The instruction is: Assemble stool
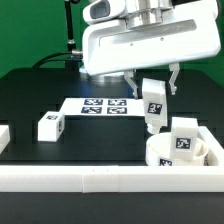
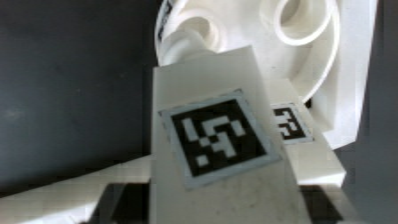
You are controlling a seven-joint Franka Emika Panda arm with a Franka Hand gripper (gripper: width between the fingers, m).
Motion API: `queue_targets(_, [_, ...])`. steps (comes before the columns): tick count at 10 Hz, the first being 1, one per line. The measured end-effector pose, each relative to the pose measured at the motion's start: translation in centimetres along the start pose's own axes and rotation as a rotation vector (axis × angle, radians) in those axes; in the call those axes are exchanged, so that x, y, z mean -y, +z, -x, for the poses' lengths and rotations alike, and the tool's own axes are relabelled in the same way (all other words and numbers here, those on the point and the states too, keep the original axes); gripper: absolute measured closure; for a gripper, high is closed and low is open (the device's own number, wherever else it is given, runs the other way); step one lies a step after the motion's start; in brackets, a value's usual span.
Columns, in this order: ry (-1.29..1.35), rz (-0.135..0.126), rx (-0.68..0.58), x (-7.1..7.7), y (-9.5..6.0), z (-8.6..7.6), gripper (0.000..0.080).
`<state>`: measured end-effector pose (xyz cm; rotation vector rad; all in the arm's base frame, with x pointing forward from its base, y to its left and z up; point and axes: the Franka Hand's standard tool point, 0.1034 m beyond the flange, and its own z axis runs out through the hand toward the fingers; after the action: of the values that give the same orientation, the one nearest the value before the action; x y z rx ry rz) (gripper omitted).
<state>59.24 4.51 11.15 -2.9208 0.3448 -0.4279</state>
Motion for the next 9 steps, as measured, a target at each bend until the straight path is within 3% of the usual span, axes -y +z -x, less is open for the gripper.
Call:
queue_targets(3, [-0.001, 0.001, -0.053, 0.78, -0.58, 0.51, 0.0472])
queue_targets(4, [0.001, 0.021, -0.176, 0.48, -0.98, -0.07, 0.0472])
queue_targets(5, [0.0, 0.025, -0.184, 0.39, -0.5, 0.67, 0.0472])
queue_targets(9, [0.004, 0.023, -0.176, 0.44, -0.4, 0.7, 0.0472])
